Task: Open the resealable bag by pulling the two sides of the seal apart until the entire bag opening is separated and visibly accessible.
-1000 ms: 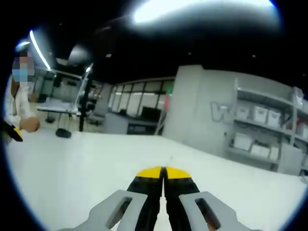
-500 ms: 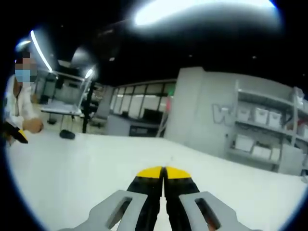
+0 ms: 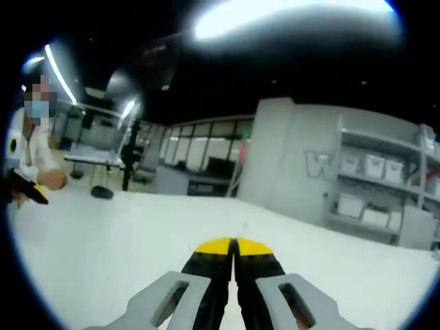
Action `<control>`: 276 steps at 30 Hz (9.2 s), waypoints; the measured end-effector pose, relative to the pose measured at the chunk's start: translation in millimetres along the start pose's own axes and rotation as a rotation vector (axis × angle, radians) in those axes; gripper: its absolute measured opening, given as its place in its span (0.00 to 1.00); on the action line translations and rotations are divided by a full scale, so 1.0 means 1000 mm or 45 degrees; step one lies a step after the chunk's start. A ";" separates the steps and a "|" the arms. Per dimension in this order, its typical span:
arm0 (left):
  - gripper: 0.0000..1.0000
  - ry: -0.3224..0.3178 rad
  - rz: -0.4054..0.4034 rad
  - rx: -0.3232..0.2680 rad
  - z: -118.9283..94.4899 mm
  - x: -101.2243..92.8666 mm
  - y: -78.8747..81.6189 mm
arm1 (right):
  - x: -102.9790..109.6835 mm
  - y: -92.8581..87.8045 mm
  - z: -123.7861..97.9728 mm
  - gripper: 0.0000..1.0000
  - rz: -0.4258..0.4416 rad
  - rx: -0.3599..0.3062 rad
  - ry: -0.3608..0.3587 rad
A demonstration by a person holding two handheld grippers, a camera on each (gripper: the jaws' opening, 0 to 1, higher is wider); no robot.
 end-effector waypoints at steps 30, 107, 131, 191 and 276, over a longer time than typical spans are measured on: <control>0.78 -0.009 -0.005 0.000 -0.001 -0.001 -0.003 | 0.027 0.003 -0.042 0.00 -0.008 -0.042 0.051; 0.77 -0.074 0.020 -0.004 -0.006 -0.021 -0.004 | 0.095 0.004 -0.165 0.00 0.061 -0.140 0.177; 0.74 -0.154 0.032 0.030 0.017 -0.038 -0.003 | 0.094 -0.007 -0.188 0.00 0.066 -0.105 0.229; 0.52 -0.316 0.315 0.057 -0.009 -0.064 -0.028 | 0.193 -0.089 -0.192 0.00 -0.235 0.237 0.602; 0.06 -0.228 1.380 -0.039 0.000 -0.092 -0.008 | 0.192 -0.084 -0.198 0.00 0.118 0.164 0.561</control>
Point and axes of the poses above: the point that each gripper's makers call its tool centre point, and the gripper's own axes: z roughly forward along the fingers, x roughly to its left, y roughly out of its top, the point moved 4 cm from there along -z, roughly backward along the fingers, and after that the axes turned 15 degrees about z, right-handed, at the moved point
